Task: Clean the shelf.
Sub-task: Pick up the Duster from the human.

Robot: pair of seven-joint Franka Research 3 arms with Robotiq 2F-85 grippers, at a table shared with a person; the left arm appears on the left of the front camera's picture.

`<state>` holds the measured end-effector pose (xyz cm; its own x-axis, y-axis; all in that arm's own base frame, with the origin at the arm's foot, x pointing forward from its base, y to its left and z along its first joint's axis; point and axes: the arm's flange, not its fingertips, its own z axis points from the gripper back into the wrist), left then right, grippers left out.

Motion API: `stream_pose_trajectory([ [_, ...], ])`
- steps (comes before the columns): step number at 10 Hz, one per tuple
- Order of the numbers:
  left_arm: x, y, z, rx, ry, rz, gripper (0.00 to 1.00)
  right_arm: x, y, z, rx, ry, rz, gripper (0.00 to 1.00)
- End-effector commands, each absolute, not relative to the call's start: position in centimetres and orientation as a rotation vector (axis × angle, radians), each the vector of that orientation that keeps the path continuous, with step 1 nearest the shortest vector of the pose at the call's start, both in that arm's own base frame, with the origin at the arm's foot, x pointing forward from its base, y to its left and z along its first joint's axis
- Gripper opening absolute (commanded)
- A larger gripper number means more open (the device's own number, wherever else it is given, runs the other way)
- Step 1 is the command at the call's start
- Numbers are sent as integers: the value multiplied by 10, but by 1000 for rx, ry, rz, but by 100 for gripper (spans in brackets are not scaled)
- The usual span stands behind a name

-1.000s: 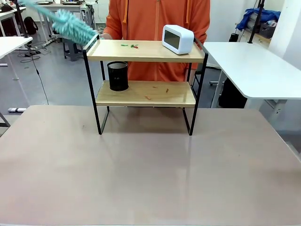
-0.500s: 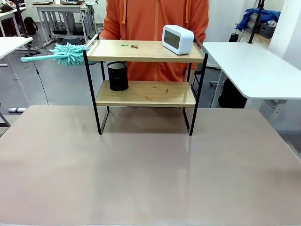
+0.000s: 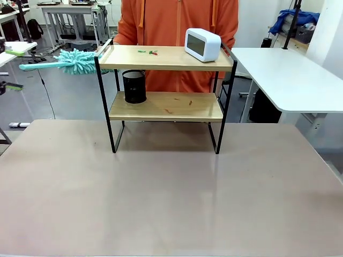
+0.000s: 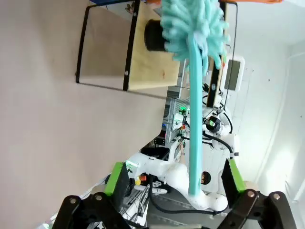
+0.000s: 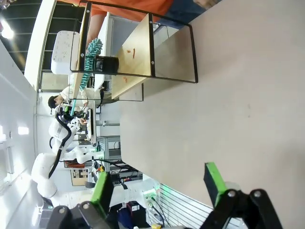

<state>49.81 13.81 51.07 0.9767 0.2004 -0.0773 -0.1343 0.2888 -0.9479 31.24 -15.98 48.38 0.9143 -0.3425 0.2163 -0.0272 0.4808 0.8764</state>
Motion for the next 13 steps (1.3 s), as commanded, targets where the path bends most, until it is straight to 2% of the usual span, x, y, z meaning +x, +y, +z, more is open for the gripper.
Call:
stream_pose_trajectory([
  [1, 520, 131, 505, -1299, -35, 232, 100, 315, -159, 485, 1076, -412, -181, 100],
  [5, 540, 105, 501, -1355, -63, 148, 100, 315, -159, 485, 1076, -412, -181, 100],
  [9, 536, 100, 498, -1374, -59, 140, 100, 315, -159, 485, 1076, -412, -181, 100],
  [10, 538, 99, 499, -1349, -70, 133, 43, 315, -159, 485, 1076, -412, -181, 100],
  [11, 538, 95, 498, -1347, -54, 119, 42, 315, -159, 485, 1076, -412, -181, 100],
  [12, 537, 93, 497, -1348, -54, 123, 0, 315, -159, 485, 1076, -412, -181, 100],
  [13, 536, 92, 496, -1350, -55, 125, 0, 315, -159, 485, 1076, -412, -181, 100],
])
